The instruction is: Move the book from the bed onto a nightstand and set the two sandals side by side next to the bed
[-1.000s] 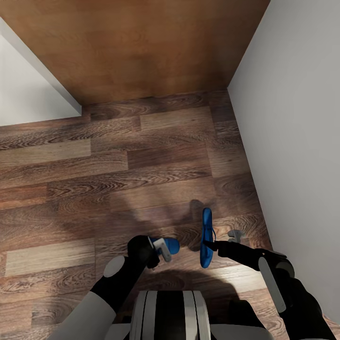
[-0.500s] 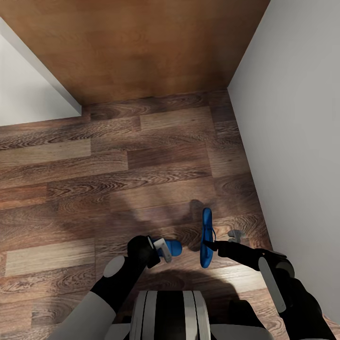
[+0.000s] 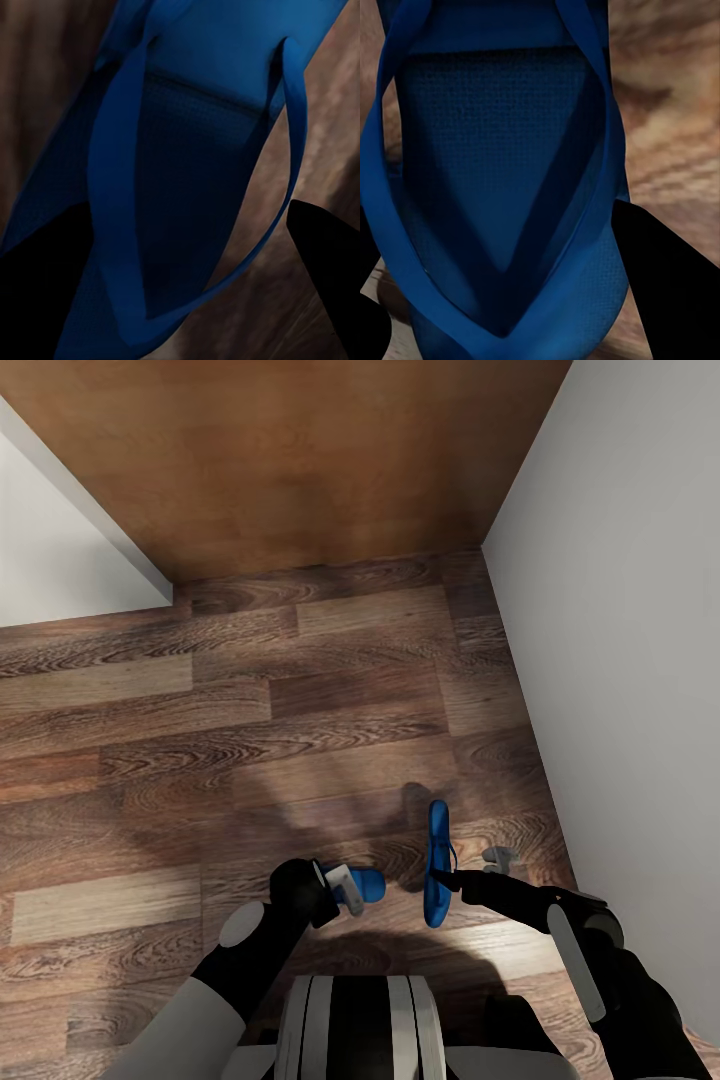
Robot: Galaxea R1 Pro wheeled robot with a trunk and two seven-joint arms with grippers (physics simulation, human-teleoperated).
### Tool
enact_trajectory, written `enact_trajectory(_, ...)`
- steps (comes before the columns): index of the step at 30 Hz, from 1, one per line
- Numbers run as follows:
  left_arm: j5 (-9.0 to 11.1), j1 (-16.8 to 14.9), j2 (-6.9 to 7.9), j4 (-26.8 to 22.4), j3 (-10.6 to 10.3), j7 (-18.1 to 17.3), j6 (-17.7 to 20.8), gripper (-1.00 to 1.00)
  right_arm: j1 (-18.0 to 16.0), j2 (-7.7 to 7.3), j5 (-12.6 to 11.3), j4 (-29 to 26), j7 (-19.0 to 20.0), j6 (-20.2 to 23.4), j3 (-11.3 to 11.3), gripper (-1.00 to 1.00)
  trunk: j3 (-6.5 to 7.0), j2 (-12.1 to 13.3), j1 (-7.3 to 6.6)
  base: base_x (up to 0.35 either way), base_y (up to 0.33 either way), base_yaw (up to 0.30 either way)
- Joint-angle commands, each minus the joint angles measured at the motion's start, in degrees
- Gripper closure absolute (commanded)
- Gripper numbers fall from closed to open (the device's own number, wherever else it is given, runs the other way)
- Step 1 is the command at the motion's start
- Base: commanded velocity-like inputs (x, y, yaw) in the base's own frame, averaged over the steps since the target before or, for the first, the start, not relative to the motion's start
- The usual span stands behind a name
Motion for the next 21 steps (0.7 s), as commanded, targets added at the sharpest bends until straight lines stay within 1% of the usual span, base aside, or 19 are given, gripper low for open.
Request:
enact_trajectory(1, -0.93, -0.02, 0.01, -0.06, -0.04, -0.56, -0.11, 1.0, -0.02, 0.01, -0.16, -0.03, 0.13, 0.38, -0.07, 1.0, -0.03, -0.01, 0.0, 0.0, 0.0, 0.0)
enact_trajectory(19, -0.96, -0.02, 0.01, 0.0, -0.04, -0.51, -0.07, 1.0, -0.02, 0.01, -0.16, -0.03, 0.13, 0.38, -0.07, 1.0, -0.03, -0.01, 0.0, 0.0, 0.0, 0.0)
enact_trajectory(21, -1.0, -0.02, 0.01, -0.03, -0.04, -0.52, -0.07, 1.0, -0.02, 0.01, -0.16, -0.03, 0.13, 0.38, -0.07, 1.0, 0.41, 0.01, -0.05, 0.0, 0.0, 0.0)
